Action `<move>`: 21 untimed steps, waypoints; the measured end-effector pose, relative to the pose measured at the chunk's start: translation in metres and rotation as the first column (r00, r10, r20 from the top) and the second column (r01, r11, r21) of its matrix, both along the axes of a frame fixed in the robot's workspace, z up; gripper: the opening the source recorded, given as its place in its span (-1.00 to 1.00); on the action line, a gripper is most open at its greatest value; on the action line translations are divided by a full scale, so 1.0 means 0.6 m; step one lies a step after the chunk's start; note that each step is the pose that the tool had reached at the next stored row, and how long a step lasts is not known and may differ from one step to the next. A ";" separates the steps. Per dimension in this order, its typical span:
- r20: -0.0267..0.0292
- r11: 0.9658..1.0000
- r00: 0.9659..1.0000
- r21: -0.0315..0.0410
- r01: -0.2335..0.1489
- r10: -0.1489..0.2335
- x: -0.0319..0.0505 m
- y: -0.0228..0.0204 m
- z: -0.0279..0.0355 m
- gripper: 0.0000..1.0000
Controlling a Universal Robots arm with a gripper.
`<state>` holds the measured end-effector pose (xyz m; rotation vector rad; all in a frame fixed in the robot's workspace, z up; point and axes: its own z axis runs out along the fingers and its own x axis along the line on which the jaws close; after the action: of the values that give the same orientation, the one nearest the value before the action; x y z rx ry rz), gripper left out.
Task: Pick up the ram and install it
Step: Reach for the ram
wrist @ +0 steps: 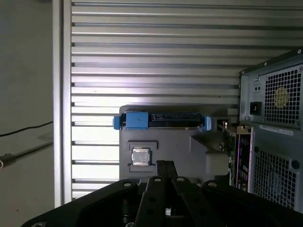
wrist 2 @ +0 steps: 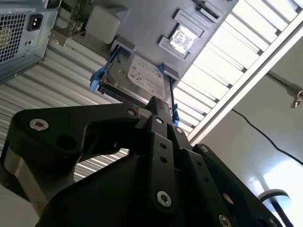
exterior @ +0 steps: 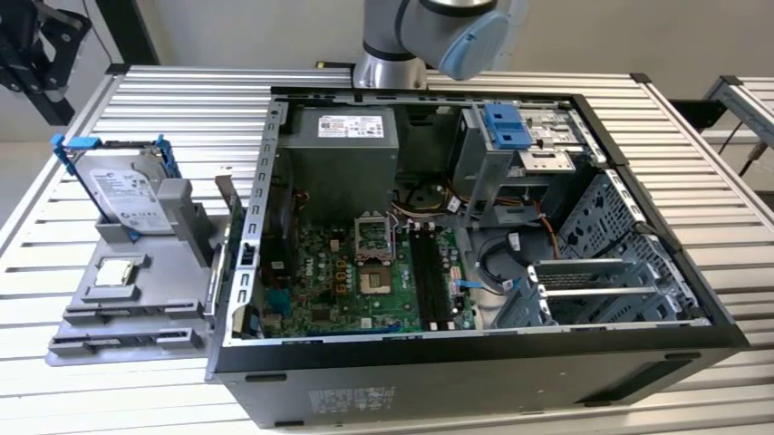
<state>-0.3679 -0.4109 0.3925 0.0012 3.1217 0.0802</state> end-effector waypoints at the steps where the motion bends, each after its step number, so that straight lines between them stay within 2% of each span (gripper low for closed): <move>1: 0.000 1.000 1.000 0.000 0.000 0.000 0.000 -0.0045 0.000 -1.00; 6: 0.000 1.000 1.000 0.000 0.000 0.000 -0.001 -0.0287 0.000 -1.00; 12: 0.000 1.000 1.000 0.000 0.000 0.000 -0.003 -0.0673 -0.001 -1.00; 15: 0.000 1.000 1.000 0.000 0.000 0.000 -0.005 -0.0893 -0.002 -1.00; 21: 0.000 1.000 1.000 0.000 0.000 0.000 -0.011 -0.1265 -0.003 -1.00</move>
<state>-0.3747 -0.4867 0.3904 0.0012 3.1218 0.0802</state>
